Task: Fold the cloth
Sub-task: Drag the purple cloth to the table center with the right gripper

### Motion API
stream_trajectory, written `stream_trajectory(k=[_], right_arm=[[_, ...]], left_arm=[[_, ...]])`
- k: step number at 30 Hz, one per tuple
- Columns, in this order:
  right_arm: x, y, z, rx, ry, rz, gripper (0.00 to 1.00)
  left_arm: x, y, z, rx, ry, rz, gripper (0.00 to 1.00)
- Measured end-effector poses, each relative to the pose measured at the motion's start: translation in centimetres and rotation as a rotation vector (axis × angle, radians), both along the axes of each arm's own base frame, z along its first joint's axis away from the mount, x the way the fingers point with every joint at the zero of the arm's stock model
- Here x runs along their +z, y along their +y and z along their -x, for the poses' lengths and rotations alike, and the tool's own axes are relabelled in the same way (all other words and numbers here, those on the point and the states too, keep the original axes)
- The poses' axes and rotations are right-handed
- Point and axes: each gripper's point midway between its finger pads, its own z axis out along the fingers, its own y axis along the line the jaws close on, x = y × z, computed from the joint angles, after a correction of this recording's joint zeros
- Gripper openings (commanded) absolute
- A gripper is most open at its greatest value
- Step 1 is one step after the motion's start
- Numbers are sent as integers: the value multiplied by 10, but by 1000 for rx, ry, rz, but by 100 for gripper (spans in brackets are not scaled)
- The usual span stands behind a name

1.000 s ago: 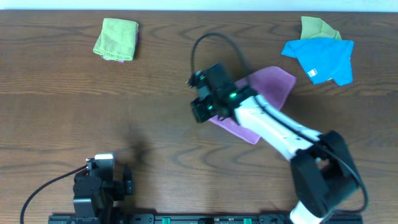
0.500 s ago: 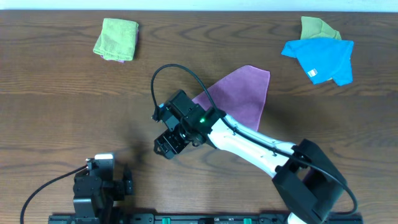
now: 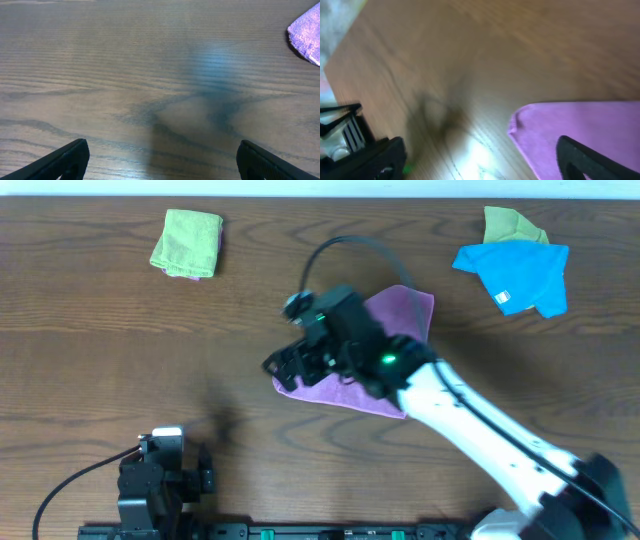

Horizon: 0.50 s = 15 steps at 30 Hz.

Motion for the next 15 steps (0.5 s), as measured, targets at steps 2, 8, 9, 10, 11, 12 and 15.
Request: stream_trajectory(k=[2, 8, 9, 10, 11, 12, 15], right_arm=[[8, -19, -2, -38, 9, 9, 99], [20, -79, 11, -103, 52, 86, 96], [21, -86, 14, -103, 51, 98, 96], [22, -92, 17, -103, 54, 108, 96], [23, -97, 20, -101, 55, 119, 96], [25, -102, 24, -97, 53, 128, 96], [30, -111, 32, -81, 38, 143, 96]], left_arm=[[0, 0, 0, 0, 0, 0, 95], [0, 0, 0, 2, 0, -1, 95], [0, 1, 0, 3, 0, -2, 95], [0, 1, 0, 3, 0, -2, 95], [0, 1, 0, 3, 0, -2, 95], [0, 1, 0, 3, 0, -2, 95], [2, 1, -3, 3, -15, -3, 95]])
